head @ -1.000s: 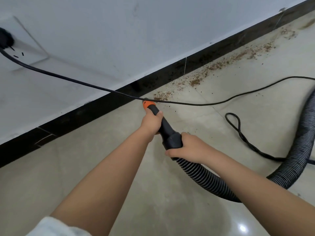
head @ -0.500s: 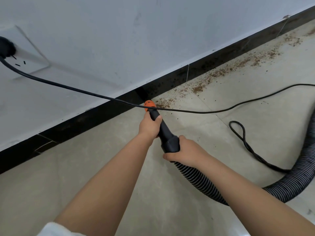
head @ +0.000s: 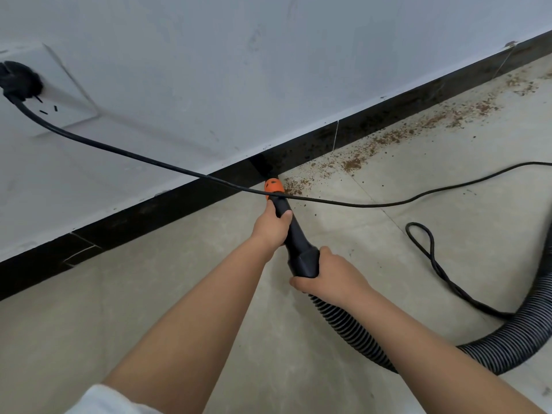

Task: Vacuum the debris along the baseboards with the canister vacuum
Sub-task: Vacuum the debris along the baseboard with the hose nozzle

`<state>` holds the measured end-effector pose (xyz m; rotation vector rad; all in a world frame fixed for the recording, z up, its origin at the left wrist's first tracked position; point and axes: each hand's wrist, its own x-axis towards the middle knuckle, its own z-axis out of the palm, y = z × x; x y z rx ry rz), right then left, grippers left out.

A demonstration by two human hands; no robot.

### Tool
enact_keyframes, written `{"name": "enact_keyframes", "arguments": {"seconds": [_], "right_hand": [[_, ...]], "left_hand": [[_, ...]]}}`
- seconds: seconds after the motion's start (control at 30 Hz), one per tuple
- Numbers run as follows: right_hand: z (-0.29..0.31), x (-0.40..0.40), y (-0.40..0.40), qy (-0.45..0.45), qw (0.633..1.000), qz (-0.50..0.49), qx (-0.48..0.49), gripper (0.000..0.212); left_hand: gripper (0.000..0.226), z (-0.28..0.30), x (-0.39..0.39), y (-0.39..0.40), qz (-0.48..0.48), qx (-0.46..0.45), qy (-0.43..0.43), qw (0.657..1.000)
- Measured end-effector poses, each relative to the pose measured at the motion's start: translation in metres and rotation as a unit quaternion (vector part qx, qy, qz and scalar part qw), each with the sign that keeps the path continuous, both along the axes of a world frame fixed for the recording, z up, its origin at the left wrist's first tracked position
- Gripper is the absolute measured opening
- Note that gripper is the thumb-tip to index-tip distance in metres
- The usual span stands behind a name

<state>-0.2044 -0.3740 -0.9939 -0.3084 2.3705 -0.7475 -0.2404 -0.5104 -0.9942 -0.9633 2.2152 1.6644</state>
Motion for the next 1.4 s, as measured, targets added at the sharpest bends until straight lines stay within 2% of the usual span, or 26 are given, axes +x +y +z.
{"name": "enact_keyframes", "arguments": {"seconds": [0.53, 0.93, 1.13, 1.27, 1.4], "right_hand": [[-0.008, -0.015, 0.009, 0.014, 0.999, -0.048, 0.017, 0.049], [-0.012, -0.032, 0.02, 0.016, 0.996, -0.084, 0.007, 0.05], [-0.008, -0.021, 0.02, 0.03, 0.994, -0.106, -0.013, 0.045], [-0.001, -0.001, 0.023, 0.034, 0.994, -0.092, -0.039, 0.043], [0.011, 0.019, 0.025, 0.022, 0.998, -0.027, -0.047, 0.044]], "left_hand": [[0.054, -0.003, -0.025, 0.019, -0.006, 0.019, 0.026, 0.999], [0.046, -0.003, -0.046, 0.041, -0.031, -0.025, 0.034, 0.999], [0.044, 0.003, -0.034, 0.042, -0.01, -0.022, 0.058, 0.998], [0.056, 0.007, -0.01, 0.04, 0.021, 0.001, 0.078, 0.997], [0.054, 0.017, 0.026, 0.032, 0.07, 0.025, 0.089, 0.993]]}}
